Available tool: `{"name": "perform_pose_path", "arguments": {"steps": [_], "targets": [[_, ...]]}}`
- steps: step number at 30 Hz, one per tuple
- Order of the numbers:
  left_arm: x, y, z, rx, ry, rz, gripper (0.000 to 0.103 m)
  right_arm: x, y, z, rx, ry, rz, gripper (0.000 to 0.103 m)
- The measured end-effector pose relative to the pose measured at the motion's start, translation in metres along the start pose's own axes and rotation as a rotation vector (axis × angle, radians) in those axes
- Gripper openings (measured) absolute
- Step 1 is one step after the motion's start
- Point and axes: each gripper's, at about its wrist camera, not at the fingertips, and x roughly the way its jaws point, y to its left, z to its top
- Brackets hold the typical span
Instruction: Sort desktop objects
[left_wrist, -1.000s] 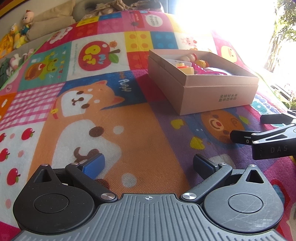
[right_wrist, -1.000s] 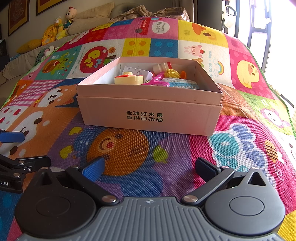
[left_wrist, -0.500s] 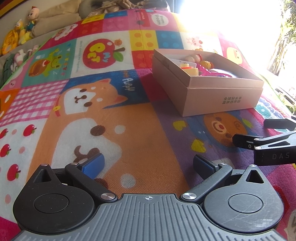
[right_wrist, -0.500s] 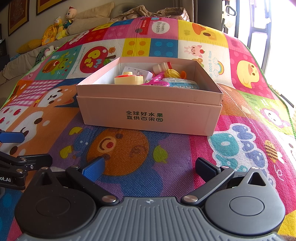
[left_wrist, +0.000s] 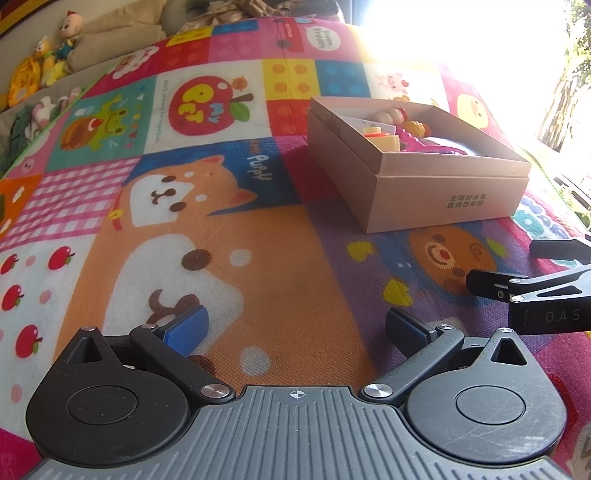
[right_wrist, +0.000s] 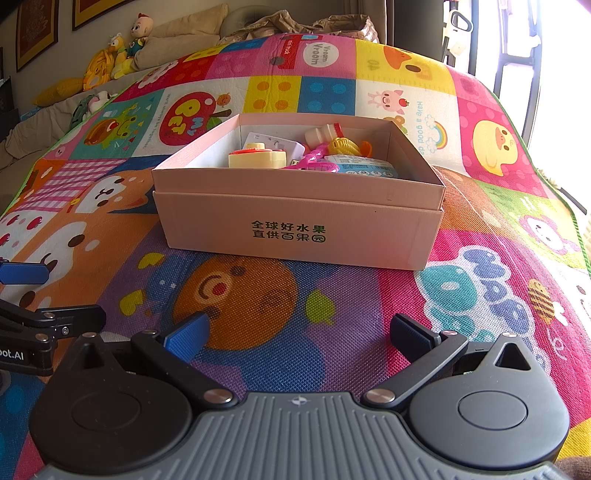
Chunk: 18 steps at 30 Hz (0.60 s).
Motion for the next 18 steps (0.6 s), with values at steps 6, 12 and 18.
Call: {"name": "perform_pose_path", "arguments": {"steps": [6, 12, 18], "targets": [[-0.0004, 0.0017, -0.0004, -0.001, -0.004, -0.004, 0.103, 0.0000, -0.0003, 0.0001, 0.000, 0.000, 0.000, 0.103], [-0.0001, 0.0020, -0.0009, -0.001, -0.003, -0.005, 0.103, 0.0001, -0.0001, 0.0000, 0.000, 0.000, 0.000, 0.103], [-0.0001, 0.0027, -0.0001, 0.000, 0.001, -0.011, 0.103, 0.0001, 0.0000, 0.0000, 0.000, 0.000, 0.000, 0.103]]}}
